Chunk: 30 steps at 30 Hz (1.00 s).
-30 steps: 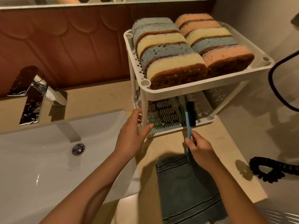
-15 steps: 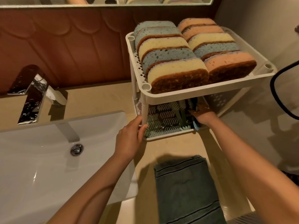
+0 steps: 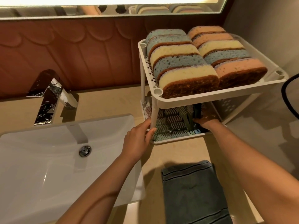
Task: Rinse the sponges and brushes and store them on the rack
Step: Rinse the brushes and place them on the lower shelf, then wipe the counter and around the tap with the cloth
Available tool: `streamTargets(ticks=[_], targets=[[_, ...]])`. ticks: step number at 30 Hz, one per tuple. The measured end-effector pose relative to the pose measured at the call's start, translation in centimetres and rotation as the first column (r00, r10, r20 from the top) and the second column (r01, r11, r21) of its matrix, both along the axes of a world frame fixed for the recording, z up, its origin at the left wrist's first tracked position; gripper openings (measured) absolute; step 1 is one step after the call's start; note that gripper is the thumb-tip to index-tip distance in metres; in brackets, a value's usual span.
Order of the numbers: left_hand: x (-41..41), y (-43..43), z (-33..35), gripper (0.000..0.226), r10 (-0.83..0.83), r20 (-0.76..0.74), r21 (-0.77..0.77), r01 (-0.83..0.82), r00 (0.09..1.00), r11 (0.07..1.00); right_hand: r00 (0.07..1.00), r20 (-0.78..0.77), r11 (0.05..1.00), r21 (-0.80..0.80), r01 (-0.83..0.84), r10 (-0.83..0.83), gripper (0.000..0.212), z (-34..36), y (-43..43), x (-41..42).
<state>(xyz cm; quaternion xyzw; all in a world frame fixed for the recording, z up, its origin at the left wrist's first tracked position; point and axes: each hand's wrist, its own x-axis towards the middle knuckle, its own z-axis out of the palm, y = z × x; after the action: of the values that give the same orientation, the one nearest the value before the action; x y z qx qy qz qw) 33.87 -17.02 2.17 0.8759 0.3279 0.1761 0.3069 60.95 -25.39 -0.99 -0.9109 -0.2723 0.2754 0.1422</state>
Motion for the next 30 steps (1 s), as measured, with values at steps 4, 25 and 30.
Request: streamTargets(ticks=[4,25,30], targets=[[0.0,0.3,0.2,0.031,-0.018,-0.017,-0.002,0.018,1.000,1.000,0.998,0.069,1.000,-0.029,0.007,-0.005,0.062,-0.3,-0.3,-0.2],[-5.2,-4.7,-1.1,0.043,-0.152,-0.486,-0.068,0.136,0.861,0.988,0.961,0.249,0.976,0.148,-0.161,0.121,0.038,1.7,-12.8,-15.4],[-6.3,-8.5,-2.7,0.047,-0.305,-0.432,-0.072,0.305,0.849,0.950,0.942,0.325,0.994,0.029,-0.101,0.087,0.054,-0.1,-16.8,-18.8]])
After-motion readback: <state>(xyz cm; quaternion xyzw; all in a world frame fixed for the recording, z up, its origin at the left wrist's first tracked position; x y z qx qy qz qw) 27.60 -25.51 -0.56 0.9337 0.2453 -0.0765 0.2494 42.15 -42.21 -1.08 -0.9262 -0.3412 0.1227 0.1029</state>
